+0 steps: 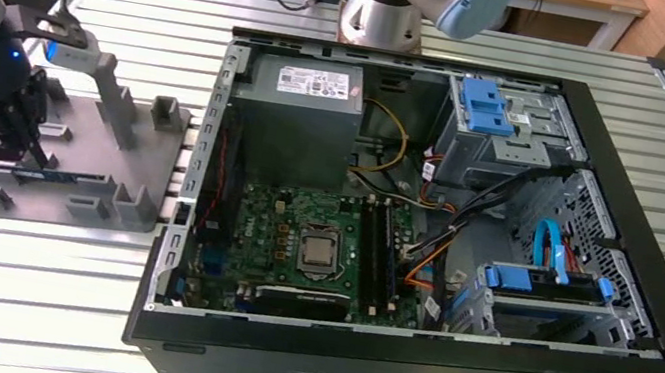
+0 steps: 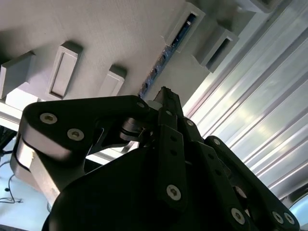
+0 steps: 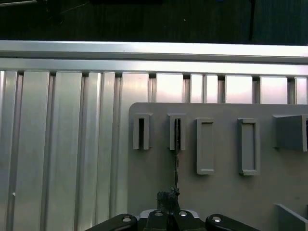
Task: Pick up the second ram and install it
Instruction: 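Pick up the second ram and move it above second insertion slot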
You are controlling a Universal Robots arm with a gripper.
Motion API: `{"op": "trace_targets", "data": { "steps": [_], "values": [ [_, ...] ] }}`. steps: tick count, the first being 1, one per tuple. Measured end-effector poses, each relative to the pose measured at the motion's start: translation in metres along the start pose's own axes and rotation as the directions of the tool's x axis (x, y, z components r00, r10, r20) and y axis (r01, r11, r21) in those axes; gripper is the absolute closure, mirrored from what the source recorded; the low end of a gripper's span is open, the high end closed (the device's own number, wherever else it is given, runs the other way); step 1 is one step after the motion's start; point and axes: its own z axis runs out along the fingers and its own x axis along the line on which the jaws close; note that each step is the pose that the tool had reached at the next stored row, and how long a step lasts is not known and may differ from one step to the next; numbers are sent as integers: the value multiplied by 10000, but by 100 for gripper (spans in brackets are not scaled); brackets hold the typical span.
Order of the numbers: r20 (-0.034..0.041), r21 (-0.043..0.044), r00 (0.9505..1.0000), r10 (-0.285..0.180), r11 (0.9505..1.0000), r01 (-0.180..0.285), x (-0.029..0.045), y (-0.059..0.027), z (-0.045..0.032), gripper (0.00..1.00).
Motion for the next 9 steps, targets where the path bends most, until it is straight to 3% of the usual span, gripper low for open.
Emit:
{"op": "trace_targets", "data": {
  "steps": [9],
  "values": [
    [-22, 13, 9981, -618, 9981, 618, 0, 0, 0, 90]
  ]
}}
